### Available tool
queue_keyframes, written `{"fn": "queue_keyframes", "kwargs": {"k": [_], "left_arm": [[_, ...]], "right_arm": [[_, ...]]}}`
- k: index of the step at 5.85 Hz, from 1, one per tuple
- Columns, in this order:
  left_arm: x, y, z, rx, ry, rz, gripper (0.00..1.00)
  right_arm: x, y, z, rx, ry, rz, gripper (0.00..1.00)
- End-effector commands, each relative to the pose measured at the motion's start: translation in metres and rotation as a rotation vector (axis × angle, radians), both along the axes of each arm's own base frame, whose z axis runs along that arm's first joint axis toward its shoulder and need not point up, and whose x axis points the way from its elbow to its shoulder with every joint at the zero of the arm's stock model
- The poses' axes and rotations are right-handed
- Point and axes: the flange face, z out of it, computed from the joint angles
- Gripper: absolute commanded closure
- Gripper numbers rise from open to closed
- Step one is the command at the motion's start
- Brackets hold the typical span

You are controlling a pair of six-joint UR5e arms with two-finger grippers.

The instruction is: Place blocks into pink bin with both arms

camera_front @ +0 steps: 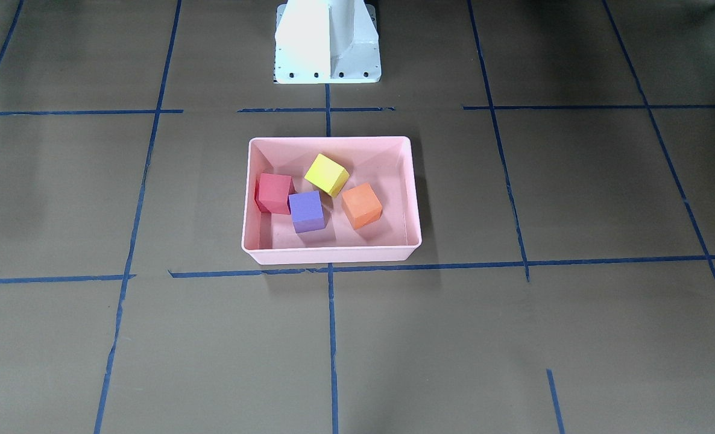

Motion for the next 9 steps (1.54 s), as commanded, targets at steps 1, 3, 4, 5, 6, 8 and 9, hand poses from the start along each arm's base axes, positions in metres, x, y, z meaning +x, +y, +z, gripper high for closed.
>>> {"fn": "queue_keyframes", "kwargs": {"k": [1, 3, 4, 5, 6, 8, 9], "left_arm": [[0.0007, -0.0003, -0.0019, 0.011, -0.005, 0.005, 0.0], [0.0004, 0.0027, -0.003, 0.009, -0.007, 0.007, 0.0], [0.0004, 0.0029, -0.0028, 0.008, -0.007, 0.007, 0.0], [0.0004, 0.0028, -0.0036, 0.009, -0.007, 0.007, 0.0], [0.0005, 0.0028, -0.0043, 0.011, -0.007, 0.007, 0.0], [-0.0003, 0.0028, -0.005, 0.012, -0.008, 0.005, 0.0], [-0.0002, 0.0028, -0.0051, 0.012, -0.007, 0.005, 0.0]], "right_arm": [[0.0001, 0.0023, 0.0025, -0.006, -0.001, 0.0, 0.0], [0.0002, 0.0027, 0.0115, -0.024, 0.001, 0.0, 0.0], [0.0001, 0.0027, 0.0107, -0.023, -0.001, 0.0, 0.0], [0.0001, 0.0028, 0.0115, -0.025, 0.0, 0.0, 0.0], [0.0001, 0.0027, 0.0107, -0.023, -0.001, 0.0, 0.0], [0.0001, 0.0026, 0.0092, -0.019, -0.001, -0.001, 0.0], [-0.0001, 0.0026, 0.0076, -0.017, -0.003, 0.0, 0.0]]}}
